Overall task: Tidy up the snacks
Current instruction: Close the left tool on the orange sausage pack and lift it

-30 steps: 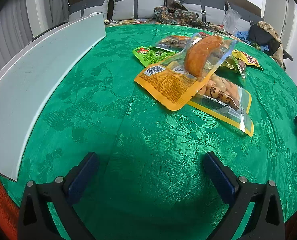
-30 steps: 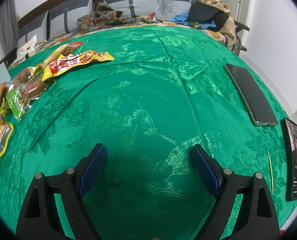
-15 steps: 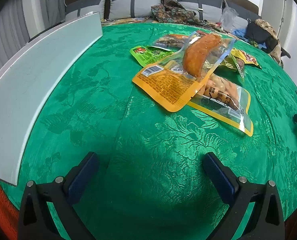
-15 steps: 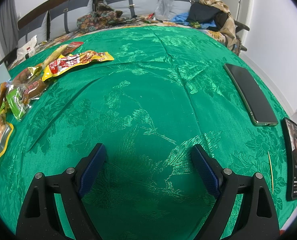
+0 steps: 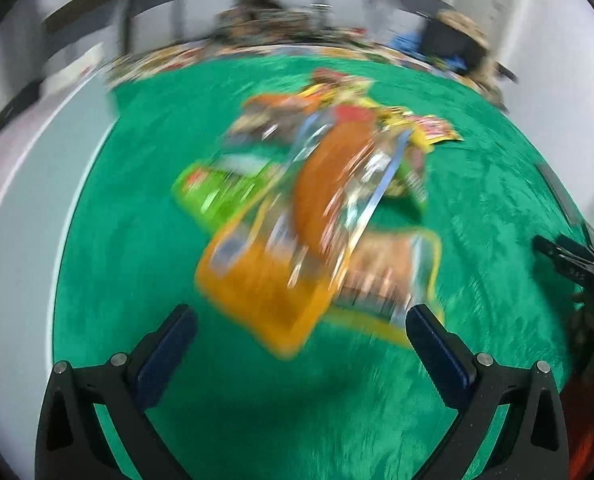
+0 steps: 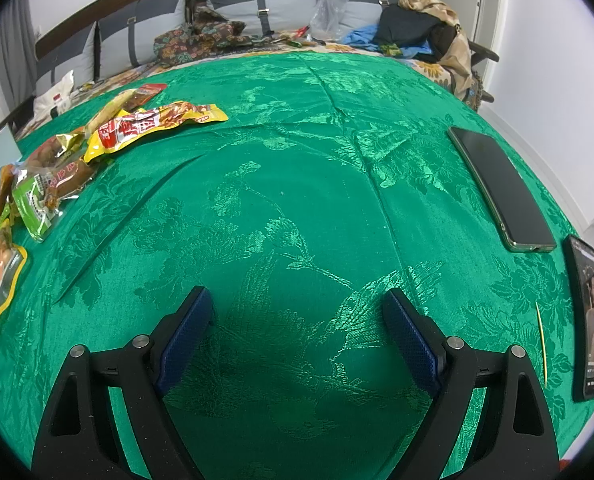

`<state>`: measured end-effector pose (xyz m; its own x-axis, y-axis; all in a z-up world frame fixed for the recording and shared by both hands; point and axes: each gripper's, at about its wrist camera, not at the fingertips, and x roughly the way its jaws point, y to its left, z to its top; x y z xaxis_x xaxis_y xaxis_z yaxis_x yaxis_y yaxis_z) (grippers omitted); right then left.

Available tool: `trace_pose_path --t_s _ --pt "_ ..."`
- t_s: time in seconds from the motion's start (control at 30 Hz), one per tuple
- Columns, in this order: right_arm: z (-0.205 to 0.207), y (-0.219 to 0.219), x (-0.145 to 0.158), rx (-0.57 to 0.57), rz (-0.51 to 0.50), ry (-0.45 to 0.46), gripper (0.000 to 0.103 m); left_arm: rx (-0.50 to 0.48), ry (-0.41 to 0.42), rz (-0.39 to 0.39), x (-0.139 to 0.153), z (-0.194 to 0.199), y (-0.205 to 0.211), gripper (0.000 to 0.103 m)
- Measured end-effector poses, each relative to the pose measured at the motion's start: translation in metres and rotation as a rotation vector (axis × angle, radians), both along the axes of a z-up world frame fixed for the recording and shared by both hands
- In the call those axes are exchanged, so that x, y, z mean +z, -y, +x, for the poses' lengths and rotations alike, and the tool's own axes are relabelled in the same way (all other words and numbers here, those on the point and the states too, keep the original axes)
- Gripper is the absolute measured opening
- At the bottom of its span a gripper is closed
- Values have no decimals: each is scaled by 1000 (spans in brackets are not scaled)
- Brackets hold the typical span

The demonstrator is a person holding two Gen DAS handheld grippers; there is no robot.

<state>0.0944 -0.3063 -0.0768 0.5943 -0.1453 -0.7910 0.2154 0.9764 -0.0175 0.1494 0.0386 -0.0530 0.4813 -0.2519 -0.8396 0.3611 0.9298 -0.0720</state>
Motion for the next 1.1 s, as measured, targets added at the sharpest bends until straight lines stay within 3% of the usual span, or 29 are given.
trace_pose_path --t_s 0.07,0.23,0.57,0.7,0.97,1.1 --pt "-1 1 0 0 0 0 90 -46 8 25 6 24 12 103" --pt "0 0 0 0 0 0 90 -84 -62 16 -4 79 32 103" --pt "0 0 0 0 0 0 90 -133 -88 56 -16 93 52 103" --pt "-1 2 0 0 1 1 90 -136 -104 35 -17 97 54 101" --pt "0 0 0 0 1 1 90 -131 -98 6 -14 94 49 65" --pt "0 0 0 0 1 1 90 -109 -65 35 -11 86 44 44"
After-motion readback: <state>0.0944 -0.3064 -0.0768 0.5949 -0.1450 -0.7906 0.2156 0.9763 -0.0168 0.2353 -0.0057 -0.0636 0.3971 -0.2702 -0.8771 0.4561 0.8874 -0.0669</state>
